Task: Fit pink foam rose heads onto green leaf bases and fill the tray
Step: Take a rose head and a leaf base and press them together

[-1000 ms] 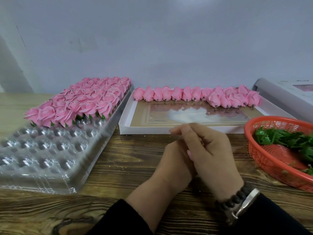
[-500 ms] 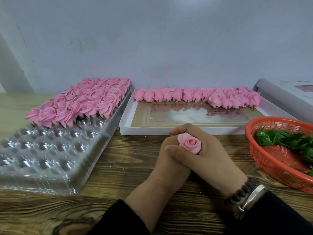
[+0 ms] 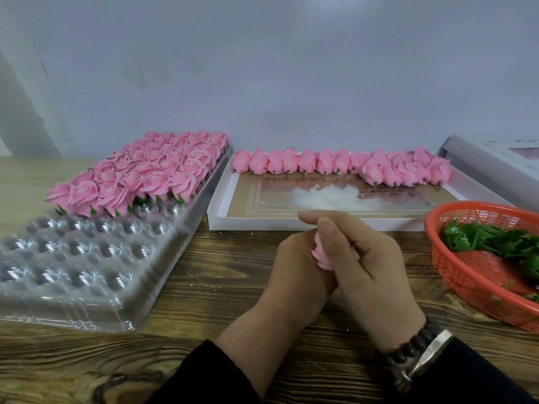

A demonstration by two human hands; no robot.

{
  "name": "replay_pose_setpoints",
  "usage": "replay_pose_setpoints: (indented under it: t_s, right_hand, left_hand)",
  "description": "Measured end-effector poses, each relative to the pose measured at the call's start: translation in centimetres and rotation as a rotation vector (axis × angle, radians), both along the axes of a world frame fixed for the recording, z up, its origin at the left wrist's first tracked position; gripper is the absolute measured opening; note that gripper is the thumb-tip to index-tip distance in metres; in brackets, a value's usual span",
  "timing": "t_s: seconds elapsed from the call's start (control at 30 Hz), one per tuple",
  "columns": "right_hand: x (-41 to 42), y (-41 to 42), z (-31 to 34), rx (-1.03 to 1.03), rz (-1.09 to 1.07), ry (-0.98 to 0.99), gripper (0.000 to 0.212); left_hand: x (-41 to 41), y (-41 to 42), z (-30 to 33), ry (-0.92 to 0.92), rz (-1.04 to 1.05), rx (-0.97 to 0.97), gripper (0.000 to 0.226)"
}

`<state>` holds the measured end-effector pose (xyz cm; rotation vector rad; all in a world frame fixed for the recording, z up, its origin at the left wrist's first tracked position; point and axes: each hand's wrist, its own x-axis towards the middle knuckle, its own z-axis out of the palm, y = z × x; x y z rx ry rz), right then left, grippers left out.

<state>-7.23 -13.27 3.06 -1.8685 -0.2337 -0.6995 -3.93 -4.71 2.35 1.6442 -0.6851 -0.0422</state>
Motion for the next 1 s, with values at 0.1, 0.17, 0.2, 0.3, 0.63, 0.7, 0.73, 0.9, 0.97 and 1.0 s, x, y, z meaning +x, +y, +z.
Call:
replay_pose_setpoints:
  t_s: [0.1,0.17,0.2,0.3,0.63,0.7,0.73,0.9,0.97,1.0]
  right_hand:
    - [0.3,0.2,-0.2,-0.076,-0.06,-0.017,0.033]
    - [0.4,0.1,-0.4,-0.127,-0.063,-0.02,0.034]
    - [0.4,0.1,-0.4,-0.137,-0.054,-0.009,0.033]
    - [0.5,-0.2,-0.2,-0.1,0.021,0.06,0.026]
    - [0.7,-1.8,0.0,-0.134,0.197,0.332,0.055]
    - [0.5,-1.9,0.0,-0.042,0.219,0.334,0.065]
    - [0.4,-1.8,0.0,0.002,0.218,0.301,0.062]
    - [0.1,-0.6,0.0,0.139,0.068,0.084,0.033]
    - [0.3,-0.1,-0.2,0.054,0.002,0.05,0.027]
    - [0.5,0.0,-0.4,-0.002,-0.016,0.052,0.025]
  left_hand:
    - [-0.1,-0.4,-0.2,0.128,-0.073,-0.1,0.03]
    - [-0.1,-0.3,-0.2,0.226,-0.146,-0.215,0.037]
    - [-0.1,-0.3,-0.2,0.233,-0.155,-0.235,0.036]
    - [-0.2,-0.4,-0.4,0.202,-0.125,-0.257,0.03]
    - [-0.2,0.4,0.7,0.128,-0.015,-0.18,0.008]
    - [0.0,0.5,0.8,0.144,0.018,-0.143,0.012]
    - [0.2,0.4,0.7,0.115,0.046,-0.091,0.015]
    - [0.1,0.0,-0.3,-0.053,0.149,0.097,0.029]
    - [-0.4,-0.3,-0.2,-0.085,0.165,0.122,0.017]
    - [-0.5,-0.5,-0.2,-0.105,0.174,0.123,0.018]
